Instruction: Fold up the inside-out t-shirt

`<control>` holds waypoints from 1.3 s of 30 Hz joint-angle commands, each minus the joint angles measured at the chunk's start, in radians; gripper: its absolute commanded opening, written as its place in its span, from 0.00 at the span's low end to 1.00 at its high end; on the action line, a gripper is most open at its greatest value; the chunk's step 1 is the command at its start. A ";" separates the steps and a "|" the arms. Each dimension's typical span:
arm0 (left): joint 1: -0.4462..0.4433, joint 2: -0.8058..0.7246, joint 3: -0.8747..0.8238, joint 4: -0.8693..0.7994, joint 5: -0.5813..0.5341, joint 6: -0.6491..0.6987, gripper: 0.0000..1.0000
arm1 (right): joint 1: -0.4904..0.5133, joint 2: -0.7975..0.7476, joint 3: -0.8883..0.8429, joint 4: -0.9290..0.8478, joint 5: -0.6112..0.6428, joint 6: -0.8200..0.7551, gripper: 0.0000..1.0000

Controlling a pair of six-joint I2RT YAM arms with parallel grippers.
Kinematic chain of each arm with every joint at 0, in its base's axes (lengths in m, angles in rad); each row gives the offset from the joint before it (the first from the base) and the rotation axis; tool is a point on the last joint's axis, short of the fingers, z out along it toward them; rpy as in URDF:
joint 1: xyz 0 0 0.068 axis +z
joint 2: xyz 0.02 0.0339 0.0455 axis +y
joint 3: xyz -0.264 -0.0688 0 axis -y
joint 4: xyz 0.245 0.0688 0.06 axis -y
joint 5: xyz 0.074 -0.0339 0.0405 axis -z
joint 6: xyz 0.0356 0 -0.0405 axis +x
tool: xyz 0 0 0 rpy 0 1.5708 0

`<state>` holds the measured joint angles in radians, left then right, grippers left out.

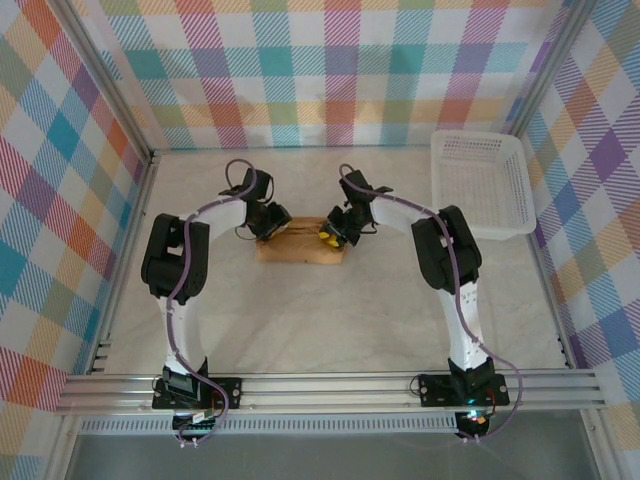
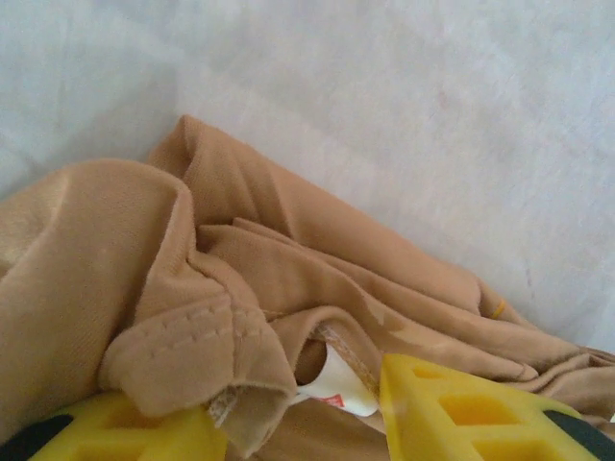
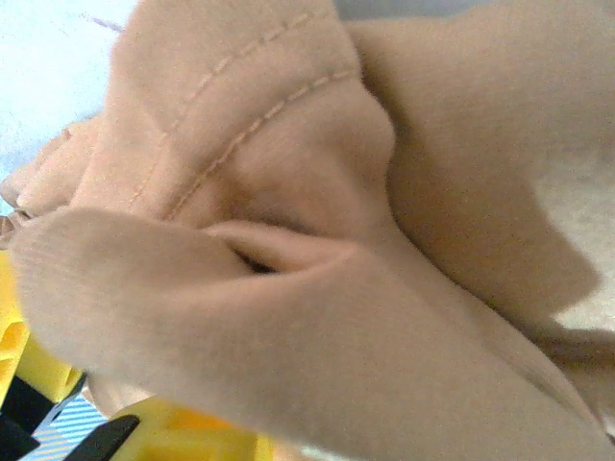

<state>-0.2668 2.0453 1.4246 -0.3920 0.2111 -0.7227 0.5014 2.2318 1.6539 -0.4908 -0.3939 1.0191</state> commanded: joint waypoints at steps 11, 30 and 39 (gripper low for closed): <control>0.139 0.271 0.461 -0.264 -0.142 0.174 0.47 | -0.027 0.401 0.662 -0.079 -0.039 -0.158 0.35; -0.063 0.110 0.270 0.005 0.043 -0.034 0.64 | -0.115 -0.222 0.155 -0.387 0.149 -0.452 0.65; 0.042 0.364 0.515 -0.198 0.001 0.123 0.64 | -0.136 -0.420 -0.129 -0.375 0.199 -0.488 0.65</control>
<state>-0.2775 2.3131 1.8919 -0.4679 0.2409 -0.6777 0.3656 1.8862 1.5620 -0.8513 -0.2195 0.5629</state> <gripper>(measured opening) 0.642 0.652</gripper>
